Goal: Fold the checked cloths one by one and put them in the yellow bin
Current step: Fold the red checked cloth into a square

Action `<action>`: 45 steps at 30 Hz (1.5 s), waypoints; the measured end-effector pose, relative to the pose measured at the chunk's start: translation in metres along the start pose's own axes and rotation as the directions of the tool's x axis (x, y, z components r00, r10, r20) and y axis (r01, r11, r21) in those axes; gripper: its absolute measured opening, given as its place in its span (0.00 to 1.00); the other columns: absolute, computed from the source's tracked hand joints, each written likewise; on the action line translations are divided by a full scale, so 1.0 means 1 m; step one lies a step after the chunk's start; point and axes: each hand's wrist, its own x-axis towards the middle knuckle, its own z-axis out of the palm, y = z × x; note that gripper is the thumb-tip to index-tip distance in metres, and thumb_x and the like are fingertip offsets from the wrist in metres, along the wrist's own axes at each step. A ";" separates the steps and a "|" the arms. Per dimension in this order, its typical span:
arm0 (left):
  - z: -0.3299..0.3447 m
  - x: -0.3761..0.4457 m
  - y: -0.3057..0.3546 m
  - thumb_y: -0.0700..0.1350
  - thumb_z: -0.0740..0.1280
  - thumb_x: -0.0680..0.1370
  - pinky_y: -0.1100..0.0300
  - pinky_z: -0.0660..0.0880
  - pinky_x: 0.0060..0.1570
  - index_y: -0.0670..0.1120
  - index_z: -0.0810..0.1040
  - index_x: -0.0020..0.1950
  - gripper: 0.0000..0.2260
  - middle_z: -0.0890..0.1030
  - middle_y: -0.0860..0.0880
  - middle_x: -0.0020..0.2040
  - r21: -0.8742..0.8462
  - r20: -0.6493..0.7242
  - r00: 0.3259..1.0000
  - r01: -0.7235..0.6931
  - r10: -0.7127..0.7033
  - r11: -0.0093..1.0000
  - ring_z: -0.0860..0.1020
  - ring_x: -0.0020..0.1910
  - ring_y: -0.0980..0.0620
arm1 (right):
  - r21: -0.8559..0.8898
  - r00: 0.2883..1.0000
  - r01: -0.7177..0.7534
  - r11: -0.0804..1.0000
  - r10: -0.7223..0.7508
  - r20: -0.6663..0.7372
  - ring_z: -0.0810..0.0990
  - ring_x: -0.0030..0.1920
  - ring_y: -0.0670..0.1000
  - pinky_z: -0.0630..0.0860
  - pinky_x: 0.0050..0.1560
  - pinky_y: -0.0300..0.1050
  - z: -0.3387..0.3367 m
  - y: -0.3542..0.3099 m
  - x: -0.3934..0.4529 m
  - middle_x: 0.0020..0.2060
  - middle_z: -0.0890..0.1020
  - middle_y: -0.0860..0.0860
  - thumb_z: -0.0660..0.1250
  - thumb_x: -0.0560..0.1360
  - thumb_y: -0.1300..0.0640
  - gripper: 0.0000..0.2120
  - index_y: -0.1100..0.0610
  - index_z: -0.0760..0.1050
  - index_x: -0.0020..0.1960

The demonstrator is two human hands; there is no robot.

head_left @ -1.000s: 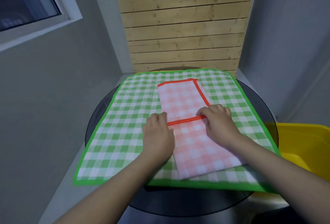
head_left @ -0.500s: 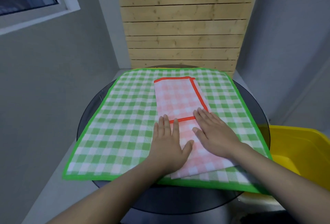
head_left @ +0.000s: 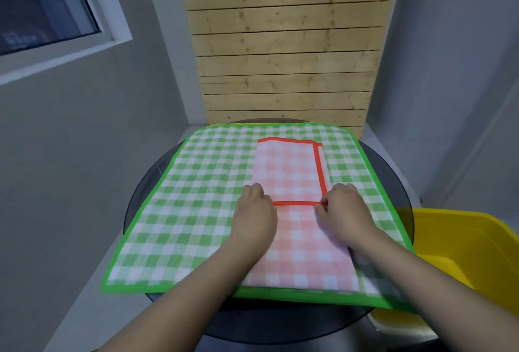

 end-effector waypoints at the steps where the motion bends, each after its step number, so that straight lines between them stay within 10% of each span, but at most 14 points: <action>1: -0.001 0.004 0.000 0.42 0.56 0.81 0.58 0.70 0.53 0.39 0.74 0.57 0.11 0.69 0.43 0.62 -0.127 -0.007 0.998 0.054 -0.055 0.990 0.70 0.53 0.47 | 0.054 1.000 0.017 0.998 -0.016 -0.023 0.70 0.53 0.54 0.69 0.53 0.42 0.003 0.002 0.004 0.44 0.73 0.53 0.60 0.76 0.58 0.10 0.61 0.79 0.44; 6: -0.006 0.027 -0.003 0.39 0.61 0.78 0.58 0.68 0.41 0.39 0.67 0.59 0.10 0.69 0.42 0.61 -0.517 -0.002 0.958 0.245 -0.287 0.820 0.72 0.42 0.48 | 0.532 0.974 -0.173 0.829 0.223 -0.031 0.72 0.42 0.48 0.67 0.39 0.27 0.010 -0.002 0.016 0.49 0.72 0.52 0.66 0.73 0.67 0.09 0.59 0.75 0.52; 12: -0.005 0.057 -0.017 0.46 0.66 0.77 0.59 0.69 0.44 0.38 0.67 0.65 0.20 0.71 0.40 0.62 -0.544 0.109 0.882 0.439 -0.459 0.715 0.76 0.53 0.43 | 0.485 0.889 -0.437 0.758 0.447 0.102 0.77 0.51 0.58 0.70 0.49 0.43 0.001 0.006 0.043 0.62 0.73 0.62 0.74 0.70 0.55 0.27 0.66 0.70 0.63; 14: 0.000 0.067 -0.022 0.47 0.67 0.77 0.61 0.68 0.36 0.39 0.73 0.48 0.11 0.77 0.44 0.44 -0.525 0.106 0.879 0.447 -0.466 0.724 0.76 0.41 0.48 | 0.462 0.882 -0.456 0.761 0.455 0.122 0.78 0.55 0.62 0.74 0.52 0.49 -0.001 0.003 0.047 0.58 0.77 0.65 0.73 0.71 0.56 0.24 0.71 0.72 0.59; 17: 0.001 0.074 -0.026 0.44 0.67 0.75 0.60 0.60 0.26 0.44 0.62 0.28 0.20 0.66 0.49 0.26 -0.547 0.099 0.863 0.464 -0.496 0.697 0.64 0.26 0.51 | 0.485 0.870 -0.467 0.739 0.483 0.100 0.75 0.32 0.56 0.71 0.33 0.47 0.002 0.006 0.056 0.28 0.76 0.56 0.72 0.71 0.60 0.14 0.62 0.72 0.30; 20: 0.002 0.076 -0.026 0.43 0.67 0.74 0.57 0.71 0.35 0.44 0.66 0.28 0.16 0.73 0.47 0.26 -0.639 0.166 0.838 0.492 -0.519 0.591 0.71 0.27 0.50 | 0.528 0.854 -0.484 0.698 0.509 0.111 0.68 0.27 0.53 0.69 0.32 0.45 0.006 0.008 0.058 0.23 0.69 0.53 0.72 0.70 0.60 0.24 0.56 0.59 0.25; 25: 0.004 0.065 -0.035 0.43 0.70 0.74 0.54 0.80 0.45 0.44 0.71 0.39 0.09 0.77 0.49 0.29 -0.905 0.324 0.817 0.415 -0.477 0.097 0.78 0.29 0.50 | 0.827 0.826 -0.478 0.297 0.471 0.308 0.77 0.30 0.53 0.79 0.38 0.45 0.002 0.018 0.054 0.31 0.80 0.57 0.72 0.71 0.61 0.11 0.59 0.74 0.32; 28: -0.002 0.058 -0.039 0.49 0.68 0.76 0.66 0.76 0.31 0.45 0.73 0.38 0.11 0.80 0.46 0.38 -0.911 0.348 0.844 0.407 -0.409 0.064 0.80 0.34 0.54 | 0.840 0.847 -0.485 0.241 0.367 0.384 0.83 0.40 0.51 0.81 0.42 0.41 -0.006 0.025 0.050 0.40 0.83 0.55 0.70 0.73 0.56 0.08 0.61 0.78 0.44; 33: -0.011 0.048 -0.042 0.53 0.60 0.80 0.60 0.80 0.47 0.41 0.79 0.50 0.17 0.83 0.44 0.43 -0.914 0.399 0.866 0.401 -0.300 -0.058 0.81 0.39 0.50 | 0.879 0.881 -0.453 0.146 0.220 0.418 0.84 0.46 0.52 0.81 0.40 0.38 -0.013 0.033 0.039 0.48 0.83 0.57 0.64 0.76 0.49 0.17 0.61 0.76 0.56; 40: -0.017 0.030 -0.049 0.49 0.67 0.73 0.59 0.76 0.52 0.42 0.82 0.48 0.12 0.84 0.45 0.46 -0.939 0.337 0.939 0.341 -0.075 0.051 0.81 0.46 0.50 | 0.892 0.892 -0.451 0.033 0.044 0.449 0.84 0.46 0.50 0.81 0.44 0.38 -0.022 0.040 0.027 0.51 0.82 0.59 0.62 0.78 0.56 0.11 0.63 0.79 0.51; 45: -0.020 0.016 -0.054 0.49 0.72 0.72 0.66 0.72 0.35 0.45 0.80 0.51 0.12 0.80 0.49 0.44 -0.876 0.359 0.933 0.341 -0.014 0.342 0.77 0.37 0.54 | 0.800 0.883 -0.448 0.399 0.059 0.465 0.84 0.43 0.48 0.76 0.41 0.37 -0.031 0.036 0.012 0.48 0.85 0.55 0.74 0.68 0.57 0.11 0.59 0.82 0.49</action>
